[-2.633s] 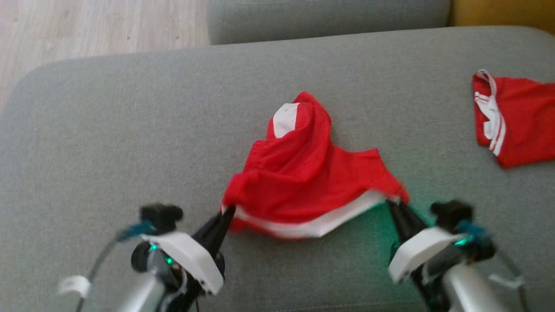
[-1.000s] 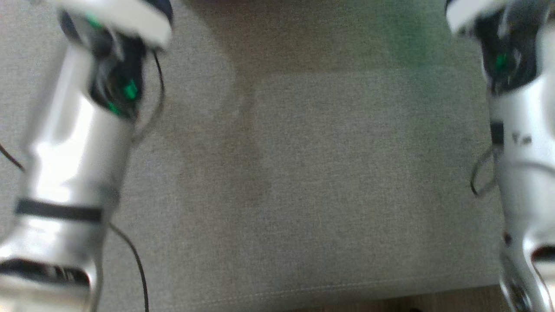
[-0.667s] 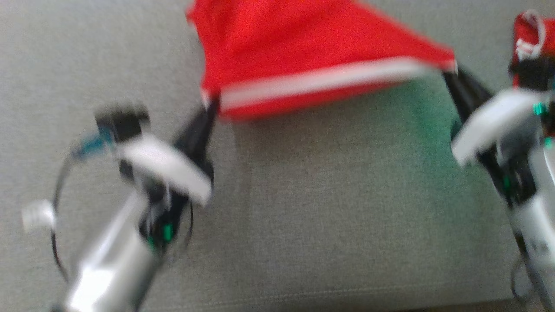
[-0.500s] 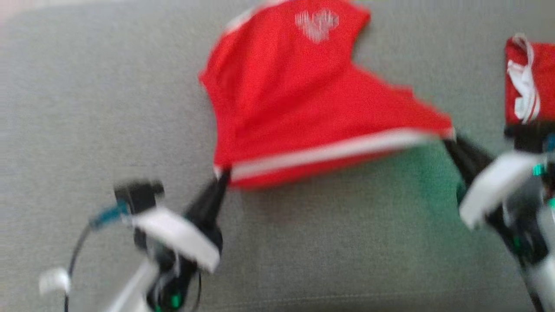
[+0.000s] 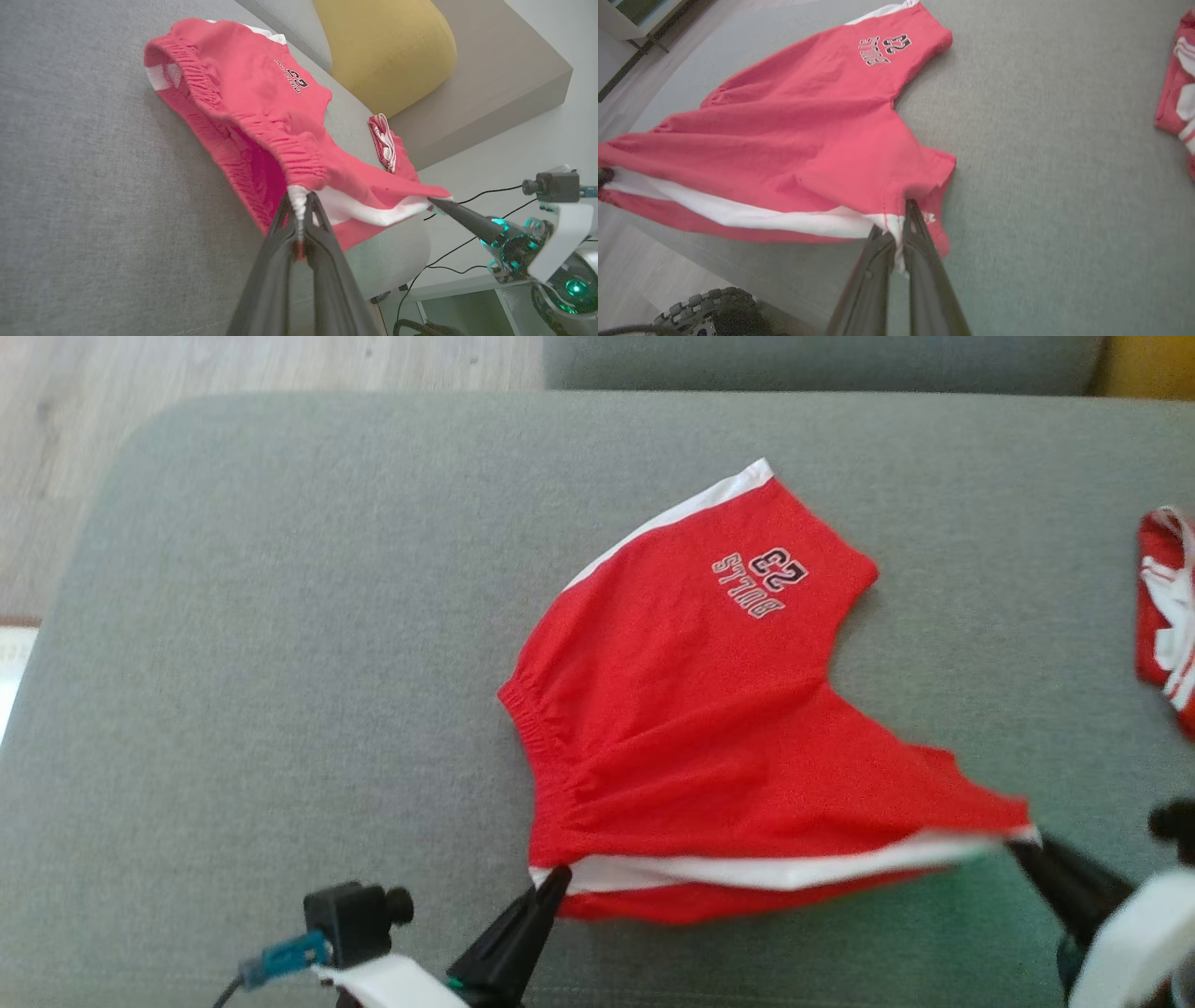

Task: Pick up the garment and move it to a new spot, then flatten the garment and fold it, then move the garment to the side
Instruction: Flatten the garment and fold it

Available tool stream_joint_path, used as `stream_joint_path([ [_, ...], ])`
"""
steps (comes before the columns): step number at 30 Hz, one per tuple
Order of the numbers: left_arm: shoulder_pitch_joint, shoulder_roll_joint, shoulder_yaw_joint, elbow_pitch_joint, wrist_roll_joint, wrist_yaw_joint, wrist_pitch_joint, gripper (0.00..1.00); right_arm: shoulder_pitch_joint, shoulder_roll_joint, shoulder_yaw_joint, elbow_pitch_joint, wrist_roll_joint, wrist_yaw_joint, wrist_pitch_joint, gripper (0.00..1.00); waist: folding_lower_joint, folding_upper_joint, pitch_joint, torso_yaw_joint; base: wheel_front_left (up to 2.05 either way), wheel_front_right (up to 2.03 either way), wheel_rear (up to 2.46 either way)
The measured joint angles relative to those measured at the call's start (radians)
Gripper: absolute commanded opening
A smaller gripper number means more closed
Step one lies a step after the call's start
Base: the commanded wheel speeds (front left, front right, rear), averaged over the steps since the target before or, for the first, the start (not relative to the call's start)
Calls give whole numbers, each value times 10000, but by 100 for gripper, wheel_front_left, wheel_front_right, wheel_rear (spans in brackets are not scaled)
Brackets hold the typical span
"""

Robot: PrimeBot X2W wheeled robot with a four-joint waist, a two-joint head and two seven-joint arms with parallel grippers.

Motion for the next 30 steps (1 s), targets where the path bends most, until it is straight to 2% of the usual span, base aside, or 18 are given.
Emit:
stream_joint_path([
  [5, -868, -157, 33, 71, -12, -33, 165, 0, -2044, 25, -38, 418, -48, 0, 663, 0, 0, 0, 426, 273, 0, 0, 0],
  [12, -2670, -1104, 397, 1016, -142, -311, -25, 0, -5399, -395, 222, 1764, 104, 0, 1595, 0, 0, 0, 1386, 851, 0, 0, 0],
  [15, -3163, -1394, 602, 1664, -153, -368, -125, 0, -6701, -573, 660, 2577, 100, 0, 1879, 0, 1, 0, 1835, 1097, 0, 0, 0],
  [19, -3750, -1714, 642, 2353, -153, -412, -255, 0, -8104, -633, 1141, 3760, 100, 0, 1873, 0, 1, 0, 2248, 1468, 0, 0, 0],
  [23, -4227, -1992, 644, 2920, -201, -677, -364, 0, -9279, -648, 1674, 4707, -29, 0, 1603, 0, 2, -1, 2629, 1760, 0, 0, 0],
  [30, -5130, -2495, 627, 3582, -213, -997, -495, 0, -10285, -654, 2128, 5823, -84, 0, 1081, 0, 1, 0, 3066, 2095, 0, 0, 0],
])
